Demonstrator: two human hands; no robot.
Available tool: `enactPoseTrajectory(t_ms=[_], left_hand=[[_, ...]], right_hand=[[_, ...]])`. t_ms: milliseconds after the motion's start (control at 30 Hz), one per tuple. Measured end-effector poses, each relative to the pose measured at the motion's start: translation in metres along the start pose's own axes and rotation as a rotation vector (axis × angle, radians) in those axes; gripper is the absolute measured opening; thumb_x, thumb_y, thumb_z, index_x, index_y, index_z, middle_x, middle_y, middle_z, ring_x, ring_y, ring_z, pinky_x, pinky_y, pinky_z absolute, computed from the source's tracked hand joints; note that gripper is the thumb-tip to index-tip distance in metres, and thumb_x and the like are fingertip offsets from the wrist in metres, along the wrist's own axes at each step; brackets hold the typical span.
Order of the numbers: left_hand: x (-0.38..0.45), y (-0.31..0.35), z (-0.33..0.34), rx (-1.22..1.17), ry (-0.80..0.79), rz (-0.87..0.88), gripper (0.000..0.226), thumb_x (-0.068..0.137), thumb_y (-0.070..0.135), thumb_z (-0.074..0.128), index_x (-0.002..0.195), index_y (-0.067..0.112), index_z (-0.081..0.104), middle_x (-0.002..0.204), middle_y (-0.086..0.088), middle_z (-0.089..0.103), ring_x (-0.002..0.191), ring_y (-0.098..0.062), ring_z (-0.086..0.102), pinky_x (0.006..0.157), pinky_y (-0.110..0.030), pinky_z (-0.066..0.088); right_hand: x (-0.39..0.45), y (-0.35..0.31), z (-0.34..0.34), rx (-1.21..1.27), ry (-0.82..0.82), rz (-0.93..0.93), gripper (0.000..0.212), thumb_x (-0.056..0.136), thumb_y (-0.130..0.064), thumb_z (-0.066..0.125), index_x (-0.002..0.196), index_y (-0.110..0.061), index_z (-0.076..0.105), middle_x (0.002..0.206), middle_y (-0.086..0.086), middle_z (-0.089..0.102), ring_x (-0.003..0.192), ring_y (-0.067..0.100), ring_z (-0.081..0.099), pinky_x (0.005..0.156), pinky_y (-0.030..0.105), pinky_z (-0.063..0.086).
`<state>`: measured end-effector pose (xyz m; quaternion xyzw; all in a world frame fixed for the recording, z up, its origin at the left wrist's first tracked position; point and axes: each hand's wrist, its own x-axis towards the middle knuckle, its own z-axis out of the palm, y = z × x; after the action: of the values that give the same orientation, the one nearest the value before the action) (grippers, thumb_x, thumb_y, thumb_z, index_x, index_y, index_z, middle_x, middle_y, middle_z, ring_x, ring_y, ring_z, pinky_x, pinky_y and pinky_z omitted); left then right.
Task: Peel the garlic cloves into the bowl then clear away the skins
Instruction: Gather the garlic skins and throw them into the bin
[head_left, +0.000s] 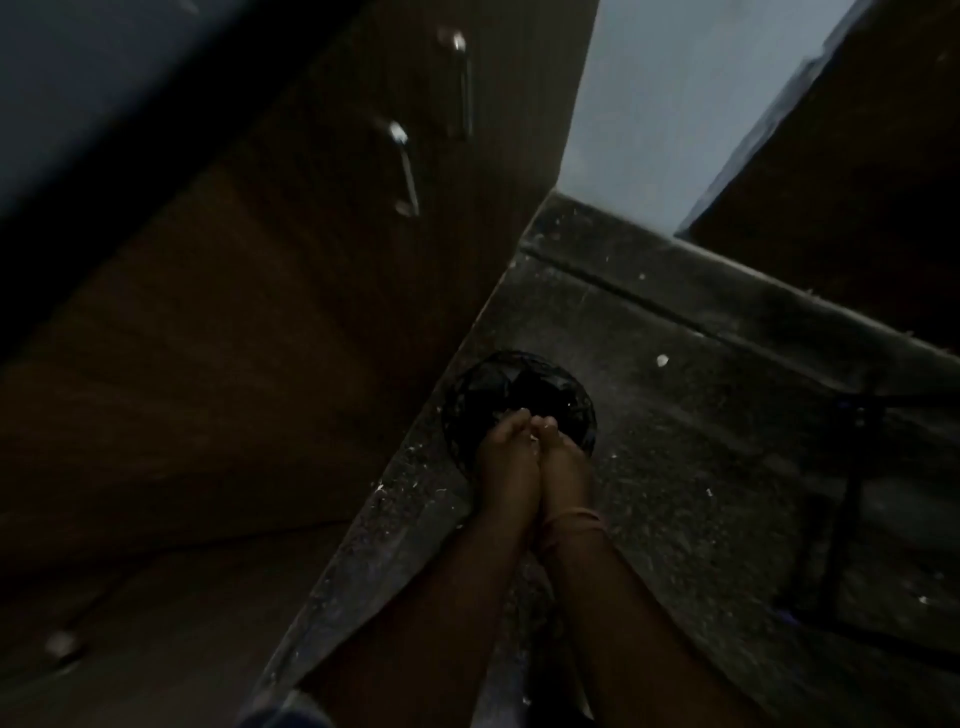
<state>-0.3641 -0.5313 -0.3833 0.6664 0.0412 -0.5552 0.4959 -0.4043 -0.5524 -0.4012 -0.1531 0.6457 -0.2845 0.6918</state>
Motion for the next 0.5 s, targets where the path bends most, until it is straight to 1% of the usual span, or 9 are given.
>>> enactPoseTrajectory(t_ms=[33, 100, 167, 233, 300, 400, 433, 467, 500], left_hand=[[0.017, -0.007, -0.002, -0.068, 0.005, -0.054, 0.027, 0.103, 0.009, 0.05, 0.125, 0.0, 0.062, 0.119, -0.017, 0.067, 0.098, -0.026, 0.067, 0.083, -0.03, 0.053], [0.057, -0.025, -0.003, -0.227, -0.034, -0.185, 0.028, 0.104, 0.021, 0.047, 0.109, 0.001, 0.065, 0.112, -0.018, 0.068, 0.097, -0.031, 0.066, 0.081, -0.033, 0.052], [0.09, -0.039, 0.0, -0.301, -0.005, -0.251, 0.032, 0.105, 0.022, 0.04, 0.094, 0.002, 0.063, 0.093, -0.016, 0.069, 0.087, -0.029, 0.062, 0.078, -0.034, 0.05], [0.118, -0.049, 0.002, -0.381, 0.097, -0.226, 0.035, 0.107, 0.023, 0.035, 0.09, 0.005, 0.059, 0.088, -0.012, 0.065, 0.082, -0.026, 0.058, 0.081, -0.036, 0.047], [0.137, -0.06, 0.001, -0.432, 0.129, -0.191, 0.035, 0.107, 0.028, 0.033, 0.095, 0.008, 0.059, 0.095, -0.012, 0.062, 0.085, -0.027, 0.059, 0.086, -0.039, 0.047], [0.162, -0.08, 0.001, -0.456, 0.14, -0.097, 0.037, 0.103, 0.037, 0.045, 0.111, 0.008, 0.067, 0.108, -0.015, 0.07, 0.098, -0.029, 0.066, 0.091, -0.038, 0.053], [0.168, -0.085, 0.002, -0.411, 0.12, -0.061, 0.044, 0.099, 0.043, 0.052, 0.122, 0.009, 0.067, 0.12, -0.016, 0.07, 0.109, -0.03, 0.067, 0.099, -0.041, 0.052], [0.174, -0.09, 0.003, -0.333, 0.102, -0.016, 0.048, 0.098, 0.044, 0.056, 0.13, 0.01, 0.065, 0.131, -0.015, 0.067, 0.119, -0.029, 0.064, 0.108, -0.044, 0.049], [0.178, -0.095, 0.003, -0.177, 0.066, 0.071, 0.044, 0.101, 0.036, 0.055, 0.134, 0.009, 0.063, 0.138, -0.013, 0.063, 0.128, -0.027, 0.059, 0.115, -0.044, 0.042]], right_hand=[[0.018, 0.008, 0.0, 0.118, -0.014, 0.054, 0.033, 0.108, -0.025, 0.045, 0.1, -0.001, 0.065, 0.113, 0.024, 0.067, 0.109, 0.036, 0.063, 0.086, 0.037, 0.054], [0.047, 0.02, 0.0, 0.333, -0.004, 0.137, 0.041, 0.108, -0.033, 0.04, 0.111, 0.001, 0.062, 0.117, 0.021, 0.066, 0.113, 0.036, 0.06, 0.105, 0.047, 0.045], [0.085, 0.036, -0.006, 0.472, -0.004, 0.188, 0.047, 0.108, -0.037, 0.034, 0.105, 0.001, 0.061, 0.101, 0.021, 0.069, 0.101, 0.035, 0.061, 0.104, 0.047, 0.042], [0.113, 0.049, -0.016, 0.523, 0.001, 0.232, 0.048, 0.108, -0.035, 0.032, 0.098, 0.0, 0.064, 0.091, 0.021, 0.071, 0.09, 0.034, 0.063, 0.098, 0.045, 0.045], [0.14, 0.063, -0.025, 0.413, 0.003, 0.244, 0.041, 0.105, -0.025, 0.037, 0.089, -0.001, 0.066, 0.078, 0.017, 0.073, 0.081, 0.031, 0.067, 0.087, 0.042, 0.049], [0.172, 0.081, -0.021, 0.17, 0.059, 0.123, 0.02, 0.095, -0.019, 0.048, 0.085, -0.012, 0.064, 0.075, 0.007, 0.068, 0.076, 0.018, 0.062, 0.087, 0.04, 0.05], [0.181, 0.083, -0.021, 0.169, 0.08, 0.098, 0.019, 0.095, -0.017, 0.05, 0.089, -0.012, 0.067, 0.081, 0.009, 0.07, 0.076, 0.019, 0.064, 0.085, 0.039, 0.052], [0.193, 0.088, -0.02, 0.167, 0.072, 0.113, 0.022, 0.098, -0.016, 0.049, 0.101, -0.012, 0.071, 0.099, 0.015, 0.073, 0.087, 0.025, 0.068, 0.089, 0.04, 0.053], [0.199, 0.092, -0.015, 0.015, 0.065, 0.051, 0.028, 0.101, -0.015, 0.047, 0.118, -0.01, 0.069, 0.12, 0.019, 0.07, 0.105, 0.03, 0.066, 0.099, 0.04, 0.049]])
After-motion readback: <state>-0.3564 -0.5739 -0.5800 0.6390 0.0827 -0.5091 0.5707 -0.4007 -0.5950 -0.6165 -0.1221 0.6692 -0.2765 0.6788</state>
